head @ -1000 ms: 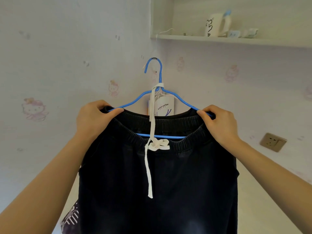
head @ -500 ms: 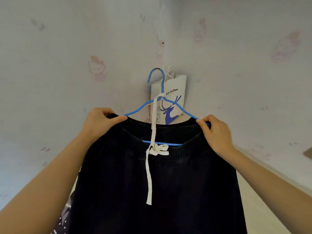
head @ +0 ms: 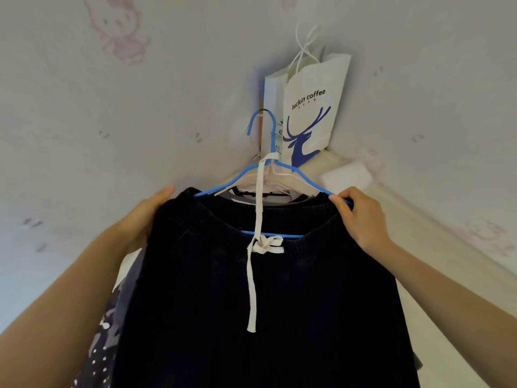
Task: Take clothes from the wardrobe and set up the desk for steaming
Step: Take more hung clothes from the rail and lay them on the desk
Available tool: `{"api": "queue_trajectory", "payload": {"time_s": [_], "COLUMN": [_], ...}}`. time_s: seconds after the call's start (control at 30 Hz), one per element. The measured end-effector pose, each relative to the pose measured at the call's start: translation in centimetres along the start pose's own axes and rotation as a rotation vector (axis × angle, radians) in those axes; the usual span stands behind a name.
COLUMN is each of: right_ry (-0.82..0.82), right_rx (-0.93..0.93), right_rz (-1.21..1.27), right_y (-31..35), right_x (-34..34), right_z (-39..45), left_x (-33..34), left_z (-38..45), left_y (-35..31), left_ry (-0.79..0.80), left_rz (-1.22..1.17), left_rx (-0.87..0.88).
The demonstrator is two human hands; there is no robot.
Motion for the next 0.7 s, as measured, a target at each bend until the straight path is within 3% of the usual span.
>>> {"api": "queue_trajectory", "payload": {"time_s": [0.13, 0.33, 0.43, 0.7], "right_ry": [0.031, 0.046, 0.026, -0.042], "right_rx": [0.026, 0.039, 0.024, 0.011], "right_rz": [-0.004, -0.015, -0.027, 0.006], "right_y": [-1.1, -2.1, -1.9, -0.8], "right_x": [1.5, 2.9, 3.2, 1.9], "right_z": [0.3, 0.2, 0.2, 3.6], "left_x": [0.9, 1.1, 1.1, 0.9], "left_z": [0.0, 0.2, 0.6, 2.8], "left_y": [4.5, 7.8, 7.8, 2.5], "left_ry": [-0.042, -0.193, -0.315, -0.561], "left_rz": [-0.254, -0.021, 0.131, 0.286], "left_rx": [-0.107, -0.066, 0.038, 0.251]}}
Point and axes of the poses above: each hand's wrist, its own z-axis towards the middle knuckle, its own x-axis out of the palm, y = z × x, the point moved 3 cm from there along z, towards the middle knuckle, and after that the axes turned 2 degrees about -y, right-handed, at the moved point
